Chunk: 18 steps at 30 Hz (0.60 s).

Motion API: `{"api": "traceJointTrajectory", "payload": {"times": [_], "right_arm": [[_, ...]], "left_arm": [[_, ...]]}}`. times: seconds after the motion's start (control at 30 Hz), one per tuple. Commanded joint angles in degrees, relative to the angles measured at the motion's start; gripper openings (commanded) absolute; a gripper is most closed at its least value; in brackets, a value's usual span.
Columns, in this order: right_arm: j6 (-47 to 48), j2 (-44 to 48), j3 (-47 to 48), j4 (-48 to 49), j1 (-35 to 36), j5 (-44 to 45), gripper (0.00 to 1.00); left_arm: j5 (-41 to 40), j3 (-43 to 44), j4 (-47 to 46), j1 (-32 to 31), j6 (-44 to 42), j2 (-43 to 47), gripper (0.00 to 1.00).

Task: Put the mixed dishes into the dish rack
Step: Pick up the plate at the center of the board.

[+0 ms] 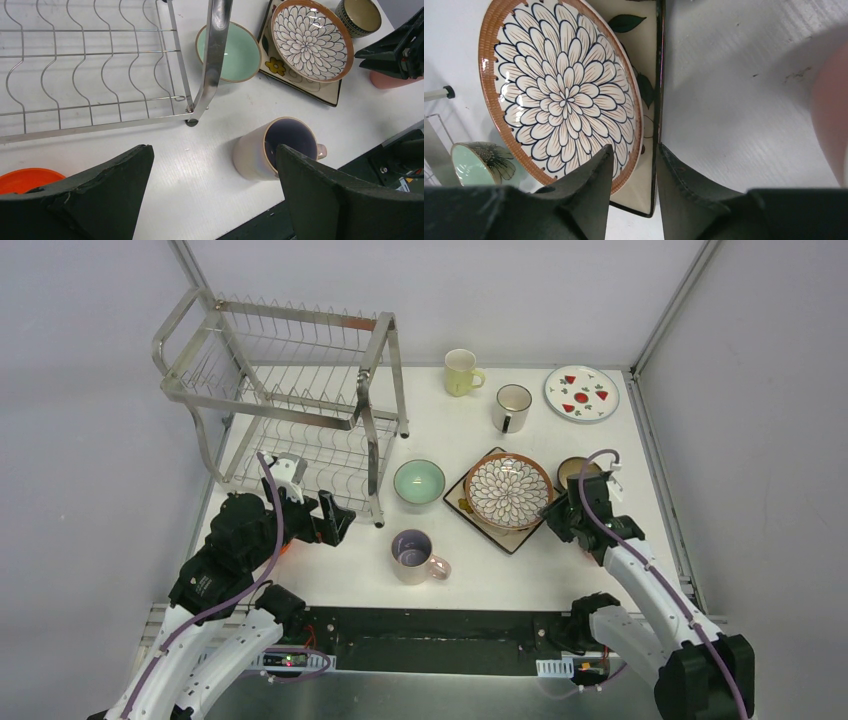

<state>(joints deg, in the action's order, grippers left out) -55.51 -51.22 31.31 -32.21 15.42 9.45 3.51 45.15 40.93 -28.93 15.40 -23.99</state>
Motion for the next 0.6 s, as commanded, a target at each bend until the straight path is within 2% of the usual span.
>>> {"api": "traceJointTrajectory", "payload": {"times": [0.0, 0.57], "right_arm": [[-3.5, -0.2, -1.9, 6.6, -1.1, -1.9, 0.39], [-4.9, -4.4, -6.7, 16.7, -2.0, -5.1, 0.29]], "left_arm": [[0.9, -0.1, -1.2, -0.3, -0.7, 0.6, 0.98], [0.6, -0.1, -0.9, -0.3, -0.4, 1.0, 0.98]]}}
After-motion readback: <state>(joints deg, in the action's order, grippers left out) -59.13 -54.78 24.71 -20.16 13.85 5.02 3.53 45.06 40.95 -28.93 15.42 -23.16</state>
